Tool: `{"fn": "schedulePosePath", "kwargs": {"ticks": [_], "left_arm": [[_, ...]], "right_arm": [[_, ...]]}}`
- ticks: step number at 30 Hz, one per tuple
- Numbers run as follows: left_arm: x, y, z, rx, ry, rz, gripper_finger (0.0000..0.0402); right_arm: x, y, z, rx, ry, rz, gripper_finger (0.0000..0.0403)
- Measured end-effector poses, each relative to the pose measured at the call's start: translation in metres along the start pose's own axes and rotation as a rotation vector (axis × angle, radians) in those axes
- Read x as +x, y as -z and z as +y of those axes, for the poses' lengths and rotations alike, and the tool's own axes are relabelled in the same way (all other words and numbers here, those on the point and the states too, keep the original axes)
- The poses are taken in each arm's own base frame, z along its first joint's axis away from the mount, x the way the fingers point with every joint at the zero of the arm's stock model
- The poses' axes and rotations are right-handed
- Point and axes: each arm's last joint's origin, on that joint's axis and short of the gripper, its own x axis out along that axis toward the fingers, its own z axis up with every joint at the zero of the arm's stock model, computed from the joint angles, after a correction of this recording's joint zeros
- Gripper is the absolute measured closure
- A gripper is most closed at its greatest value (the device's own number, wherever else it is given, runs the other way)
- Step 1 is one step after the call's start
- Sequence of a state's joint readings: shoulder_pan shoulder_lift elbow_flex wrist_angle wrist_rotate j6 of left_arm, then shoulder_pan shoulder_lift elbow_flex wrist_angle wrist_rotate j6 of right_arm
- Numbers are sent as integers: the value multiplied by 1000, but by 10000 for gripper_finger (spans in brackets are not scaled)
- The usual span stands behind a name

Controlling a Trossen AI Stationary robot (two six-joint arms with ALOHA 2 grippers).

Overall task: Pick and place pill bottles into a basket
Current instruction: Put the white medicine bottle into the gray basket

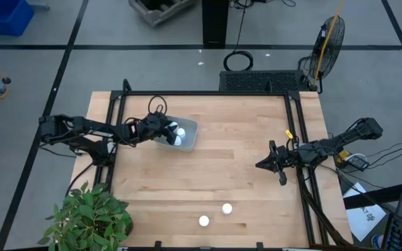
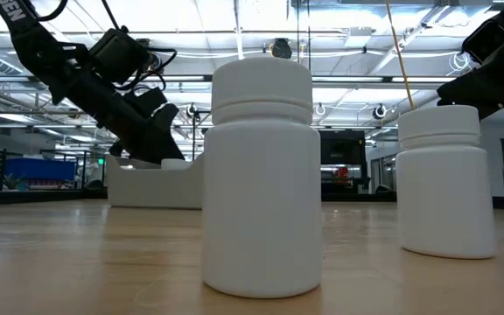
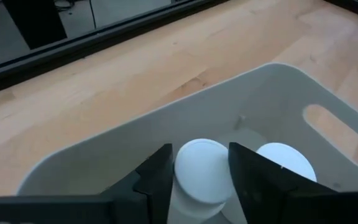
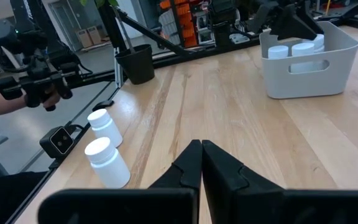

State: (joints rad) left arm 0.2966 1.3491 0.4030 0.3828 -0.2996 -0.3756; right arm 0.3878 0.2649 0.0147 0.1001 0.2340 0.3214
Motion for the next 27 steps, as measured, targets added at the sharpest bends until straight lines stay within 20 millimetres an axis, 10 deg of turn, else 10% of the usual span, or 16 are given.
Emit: {"fn": "schedulePosePath", "kwargs": {"ticks": [11,27], "left_arm": [[0,-1,-1,-3,16,-5,299],[-6,-10,-1,7,5,-80,240]], "right_arm": [[0,0,0,0,0,0,399],[0,0,0,0,0,0,399]]}}
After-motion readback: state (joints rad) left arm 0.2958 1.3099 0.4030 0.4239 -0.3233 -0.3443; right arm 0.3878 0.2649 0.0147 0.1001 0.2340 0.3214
